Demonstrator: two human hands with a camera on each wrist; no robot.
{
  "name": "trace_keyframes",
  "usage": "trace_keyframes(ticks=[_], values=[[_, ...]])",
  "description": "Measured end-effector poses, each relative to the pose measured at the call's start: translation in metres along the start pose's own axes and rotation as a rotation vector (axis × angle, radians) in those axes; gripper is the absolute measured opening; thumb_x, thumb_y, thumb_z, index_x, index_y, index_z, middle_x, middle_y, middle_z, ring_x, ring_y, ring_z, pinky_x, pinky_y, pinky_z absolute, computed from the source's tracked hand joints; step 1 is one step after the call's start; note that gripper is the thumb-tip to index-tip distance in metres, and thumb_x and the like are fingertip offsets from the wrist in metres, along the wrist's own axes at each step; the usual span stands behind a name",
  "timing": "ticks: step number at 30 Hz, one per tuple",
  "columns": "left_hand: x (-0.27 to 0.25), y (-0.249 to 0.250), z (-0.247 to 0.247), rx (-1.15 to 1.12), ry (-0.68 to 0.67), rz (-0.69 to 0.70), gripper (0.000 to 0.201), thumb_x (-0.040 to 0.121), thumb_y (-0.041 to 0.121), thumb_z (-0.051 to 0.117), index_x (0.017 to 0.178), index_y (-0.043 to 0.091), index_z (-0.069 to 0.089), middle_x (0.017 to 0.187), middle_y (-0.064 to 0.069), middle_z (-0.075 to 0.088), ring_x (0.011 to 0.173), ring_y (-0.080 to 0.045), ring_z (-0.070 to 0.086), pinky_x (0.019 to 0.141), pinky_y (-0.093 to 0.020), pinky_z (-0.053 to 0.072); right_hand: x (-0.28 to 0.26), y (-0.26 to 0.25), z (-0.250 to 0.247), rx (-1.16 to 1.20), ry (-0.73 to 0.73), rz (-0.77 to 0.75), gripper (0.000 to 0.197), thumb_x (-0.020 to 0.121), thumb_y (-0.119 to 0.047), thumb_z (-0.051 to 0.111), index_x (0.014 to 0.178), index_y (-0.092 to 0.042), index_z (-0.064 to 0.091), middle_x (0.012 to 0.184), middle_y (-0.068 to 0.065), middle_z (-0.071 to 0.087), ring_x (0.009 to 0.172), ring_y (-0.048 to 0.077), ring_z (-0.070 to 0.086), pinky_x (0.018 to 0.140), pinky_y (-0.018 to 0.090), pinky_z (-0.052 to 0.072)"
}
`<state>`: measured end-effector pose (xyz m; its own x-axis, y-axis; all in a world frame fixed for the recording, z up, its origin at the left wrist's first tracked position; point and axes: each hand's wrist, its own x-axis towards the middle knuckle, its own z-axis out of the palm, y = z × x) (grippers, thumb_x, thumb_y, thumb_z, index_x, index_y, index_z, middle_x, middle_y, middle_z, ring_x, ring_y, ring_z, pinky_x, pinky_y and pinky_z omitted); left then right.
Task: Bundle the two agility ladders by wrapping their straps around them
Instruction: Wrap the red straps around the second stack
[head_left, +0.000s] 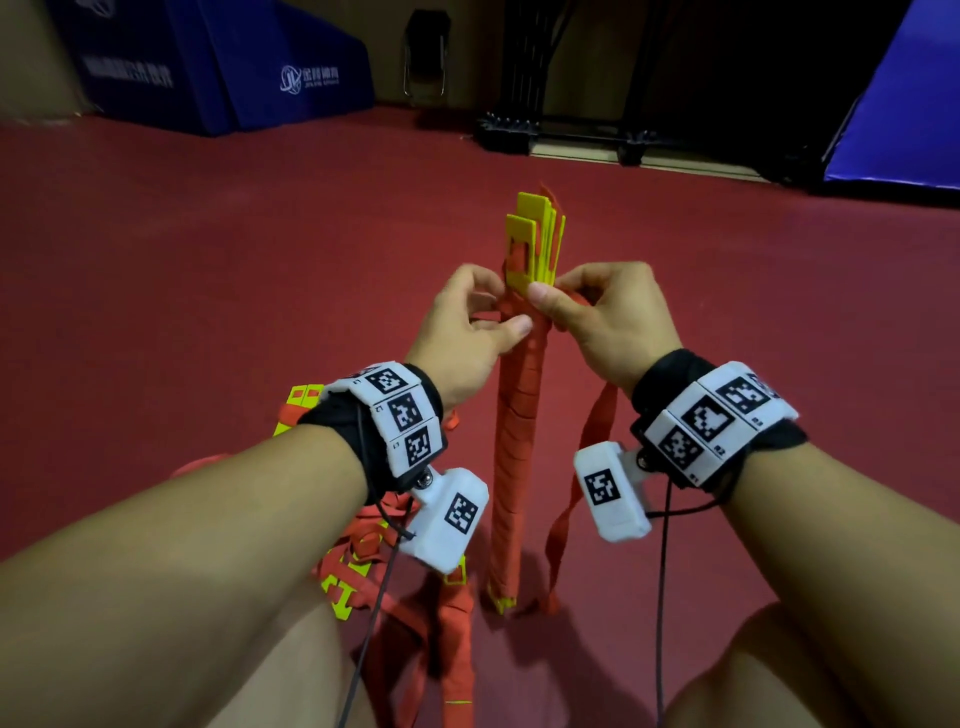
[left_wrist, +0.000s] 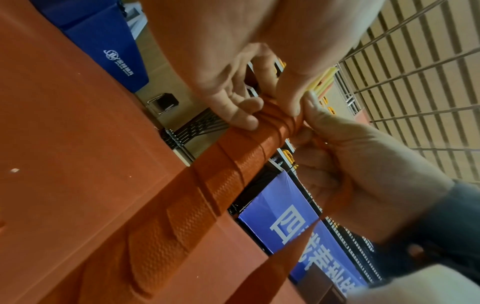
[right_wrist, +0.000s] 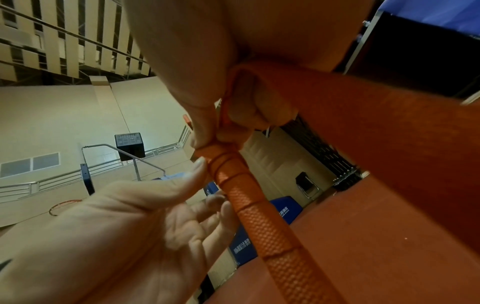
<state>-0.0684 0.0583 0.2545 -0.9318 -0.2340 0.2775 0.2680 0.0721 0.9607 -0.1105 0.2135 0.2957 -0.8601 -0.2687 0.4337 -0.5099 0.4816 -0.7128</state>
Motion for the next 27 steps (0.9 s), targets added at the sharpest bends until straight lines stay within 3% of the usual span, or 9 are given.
trace_keyframes(ticks=[3, 7, 9, 11, 14, 18, 20, 25, 27], values=[[-0.001, 0.001, -0.003, -0.002, 0.021, -0.007, 0.041, 0.083, 0.006, 0.079, 0.114, 0.023, 0.057, 0.095, 0.001, 0.069, 0.071, -0.006, 0.064, 0.077, -0.034, 0.054, -0.002, 0.0, 0.001, 0.023, -0.001, 0.023, 0.032, 0.084, -0.048, 0.075, 0.074, -0.018, 0.071, 0.058, -0.007, 0.065, 0.051, 0.001, 0.052, 0.058, 0.022, 0.04], [-0.004, 0.005, -0.002, 0.056, 0.02, -0.019, 0.028, 0.067, 0.033, 0.083, 0.095, 0.037, 0.077, 0.095, -0.002, 0.078, 0.091, -0.024, 0.073, 0.089, -0.053, 0.058, -0.003, 0.001, 0.001, 0.037, 0.005, 0.066, 0.041, 0.083, -0.05, 0.076, 0.068, -0.013, 0.066, 0.055, -0.004, 0.063, 0.04, -0.001, 0.048, 0.05, 0.02, 0.037], [-0.005, 0.006, -0.001, 0.041, 0.028, -0.032, 0.031, 0.063, 0.035, 0.085, 0.094, 0.034, 0.078, 0.095, -0.006, 0.078, 0.097, -0.032, 0.073, 0.092, -0.055, 0.057, -0.004, 0.0, 0.003, 0.022, 0.0, 0.064, 0.041, 0.085, -0.049, 0.074, 0.065, -0.015, 0.064, 0.055, -0.004, 0.063, 0.042, 0.0, 0.048, 0.051, 0.021, 0.037], [-0.005, 0.006, -0.002, 0.032, 0.019, 0.001, 0.033, 0.071, 0.022, 0.086, 0.101, 0.026, 0.075, 0.09, -0.002, 0.077, 0.088, -0.02, 0.073, 0.081, -0.041, 0.06, -0.004, -0.002, 0.006, 0.015, 0.001, 0.059, 0.039, 0.087, -0.047, 0.074, 0.065, -0.016, 0.064, 0.055, -0.005, 0.061, 0.045, 0.003, 0.049, 0.053, 0.023, 0.036], [-0.006, 0.008, -0.002, 0.095, 0.004, 0.051, 0.028, 0.082, 0.009, 0.083, 0.103, 0.021, 0.068, 0.073, 0.011, 0.068, 0.062, 0.002, 0.06, 0.057, -0.015, 0.046, -0.004, -0.006, 0.006, 0.097, 0.013, 0.077, 0.039, 0.083, -0.043, 0.078, 0.067, -0.01, 0.064, 0.053, -0.005, 0.054, 0.044, 0.004, 0.04, 0.051, 0.025, 0.032], [-0.009, 0.008, 0.002, 0.144, 0.065, 0.049, 0.028, 0.069, 0.03, 0.082, 0.095, 0.031, 0.071, 0.074, 0.009, 0.073, 0.059, -0.009, 0.063, 0.059, -0.031, 0.051, -0.011, -0.015, 0.009, 0.12, -0.013, 0.067, 0.045, 0.072, -0.049, 0.085, 0.07, -0.011, 0.062, 0.062, -0.004, 0.057, 0.053, 0.007, 0.044, 0.052, 0.027, 0.035], [-0.01, 0.009, 0.003, 0.146, 0.058, 0.016, 0.035, 0.068, 0.033, 0.076, 0.102, 0.028, 0.075, 0.067, 0.007, 0.071, 0.048, -0.009, 0.057, 0.051, -0.028, 0.045, -0.014, -0.02, 0.01, 0.095, -0.028, 0.055, 0.046, 0.067, -0.054, 0.086, 0.069, -0.017, 0.059, 0.062, -0.007, 0.055, 0.053, 0.005, 0.045, 0.051, 0.024, 0.034], [-0.011, 0.009, 0.002, 0.129, 0.039, 0.014, 0.01, 0.071, 0.02, 0.073, 0.08, 0.019, 0.07, 0.052, 0.008, 0.06, 0.042, -0.014, 0.051, 0.042, -0.024, 0.039, -0.017, -0.024, 0.007, 0.034, -0.06, 0.04, 0.055, 0.058, -0.061, 0.088, 0.069, -0.019, 0.055, 0.06, -0.01, 0.05, 0.055, 0.007, 0.044, 0.051, 0.025, 0.032], [-0.01, 0.008, 0.001, 0.106, 0.018, 0.016, 0.02, 0.074, 0.006, 0.077, 0.079, 0.023, 0.068, 0.055, 0.008, 0.063, 0.045, -0.014, 0.054, 0.044, -0.025, 0.041, -0.015, -0.023, 0.005, 0.021, -0.061, 0.025, 0.05, 0.064, -0.059, 0.086, 0.071, -0.018, 0.057, 0.06, -0.009, 0.053, 0.056, 0.007, 0.046, 0.052, 0.027, 0.034]])
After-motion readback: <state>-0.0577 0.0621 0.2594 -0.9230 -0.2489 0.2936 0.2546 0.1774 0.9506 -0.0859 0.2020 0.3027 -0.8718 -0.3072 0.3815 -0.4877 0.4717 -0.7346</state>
